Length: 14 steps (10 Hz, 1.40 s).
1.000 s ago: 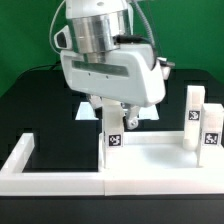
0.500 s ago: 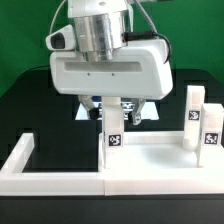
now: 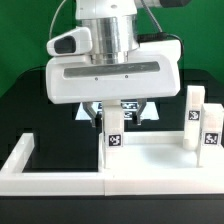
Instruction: Assemble desk
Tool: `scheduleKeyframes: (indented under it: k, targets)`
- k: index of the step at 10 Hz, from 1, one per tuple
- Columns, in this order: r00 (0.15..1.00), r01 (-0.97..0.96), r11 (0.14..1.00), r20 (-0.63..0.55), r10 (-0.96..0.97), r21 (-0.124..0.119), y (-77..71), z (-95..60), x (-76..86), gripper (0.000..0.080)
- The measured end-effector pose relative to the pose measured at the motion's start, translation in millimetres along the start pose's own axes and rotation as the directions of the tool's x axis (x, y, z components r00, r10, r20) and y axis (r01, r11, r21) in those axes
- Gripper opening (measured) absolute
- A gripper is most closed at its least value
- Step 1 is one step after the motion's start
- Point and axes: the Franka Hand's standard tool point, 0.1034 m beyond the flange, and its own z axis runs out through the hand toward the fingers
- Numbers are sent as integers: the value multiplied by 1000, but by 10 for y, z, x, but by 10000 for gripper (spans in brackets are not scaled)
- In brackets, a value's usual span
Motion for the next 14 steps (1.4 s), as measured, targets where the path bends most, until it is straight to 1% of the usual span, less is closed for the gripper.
scheduleKeyframes:
  k: [1, 2, 4, 5, 6, 7, 8, 9, 11, 13, 14]
  targets:
    - [997, -81, 997, -1, 81, -4, 30, -3, 3, 373]
    - [991, -137, 991, -1, 137, -8, 58, 2, 0, 292]
    - [929, -370, 929, -12, 370, -8, 70, 0, 13, 292]
    - [852, -524, 851, -14, 524, -9, 62, -3, 10, 292]
    - [728, -685, 728, -4, 685, -16, 41, -8, -10, 292]
    - [553, -833, 553, 17, 833, -3, 19, -13, -12, 292]
    - [392, -920, 391, 45, 919, 16, 26, -22, -1, 292]
    - [286, -958, 284, 64, 956, 27, 56, -13, -5, 292]
    - [183, -983, 182, 67, 981, 17, 32, 7, -16, 292]
    - [62, -998, 61, 68, 996, 12, 35, 8, -9, 292]
    - [-37, -999, -37, 71, 997, 8, 47, 4, -5, 292]
